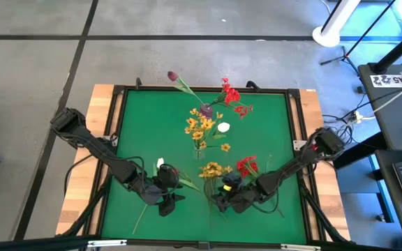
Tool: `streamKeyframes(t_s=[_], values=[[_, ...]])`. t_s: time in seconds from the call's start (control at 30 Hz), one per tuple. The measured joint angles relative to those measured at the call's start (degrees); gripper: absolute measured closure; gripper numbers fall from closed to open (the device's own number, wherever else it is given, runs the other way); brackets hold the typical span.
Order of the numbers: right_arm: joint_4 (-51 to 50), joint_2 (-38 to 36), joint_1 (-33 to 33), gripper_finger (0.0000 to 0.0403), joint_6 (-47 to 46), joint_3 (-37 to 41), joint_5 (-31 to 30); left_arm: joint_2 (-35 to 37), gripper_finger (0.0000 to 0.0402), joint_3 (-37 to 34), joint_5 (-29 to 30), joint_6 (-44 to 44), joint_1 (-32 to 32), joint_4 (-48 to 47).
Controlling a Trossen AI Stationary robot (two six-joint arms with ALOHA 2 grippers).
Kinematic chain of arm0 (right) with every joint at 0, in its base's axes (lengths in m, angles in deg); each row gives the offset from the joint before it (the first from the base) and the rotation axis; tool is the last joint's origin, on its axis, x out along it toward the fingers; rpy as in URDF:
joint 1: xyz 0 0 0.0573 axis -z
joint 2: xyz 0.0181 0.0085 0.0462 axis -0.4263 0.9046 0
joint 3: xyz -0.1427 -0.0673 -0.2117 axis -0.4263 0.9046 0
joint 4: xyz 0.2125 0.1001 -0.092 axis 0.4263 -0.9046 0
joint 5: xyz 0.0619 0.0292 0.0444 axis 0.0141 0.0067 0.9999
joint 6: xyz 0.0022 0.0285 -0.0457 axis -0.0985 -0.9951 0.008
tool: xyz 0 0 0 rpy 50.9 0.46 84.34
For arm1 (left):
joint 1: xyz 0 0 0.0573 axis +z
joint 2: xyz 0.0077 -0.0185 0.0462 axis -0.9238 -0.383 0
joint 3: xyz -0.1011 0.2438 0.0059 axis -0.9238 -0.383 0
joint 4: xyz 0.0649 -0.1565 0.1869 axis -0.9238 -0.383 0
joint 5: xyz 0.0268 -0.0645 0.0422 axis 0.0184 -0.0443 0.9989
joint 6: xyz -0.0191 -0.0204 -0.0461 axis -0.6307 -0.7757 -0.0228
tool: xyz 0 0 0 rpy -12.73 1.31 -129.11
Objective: Sort flowers into vase by color
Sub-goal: Put the yellow flowers into the transparent vase
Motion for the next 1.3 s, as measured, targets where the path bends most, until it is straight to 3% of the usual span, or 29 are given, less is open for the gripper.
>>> streamKeyframes(t_s=[0.37,0.47,0.6,0.87,1.07,1.3], values=[[-0.35,4.04,4.35,0.0149,-1.70,-0.17,3.46,0.00,0.0180,0.00,0.00,-0.15,-0.12,-0.06],[-0.53,4.08,4.46,0.0164,-0.41,-0.17,3.78,0.00,0.0180,0.00,0.00,-0.15,-0.12,-0.11],[-0.88,3.69,4.44,0.0224,0.33,-0.04,3.81,0.00,0.0180,0.00,0.00,-0.15,-0.12,-0.22],[0.97,3.24,4.42,0.0388,1.67,0.07,4.18,0.00,0.0180,0.00,0.00,-0.15,-0.12,-0.26],[0.87,-0.77,3.68,0.0379,2.95,0.07,3.51,0.00,0.0180,0.00,0.00,-0.15,-0.12,-0.24],[0.53,-9.71,-0.48,0.0391,7.09,0.07,-3.73,2.07,0.0180,0.01,0.00,0.05,-0.12,0.40]])
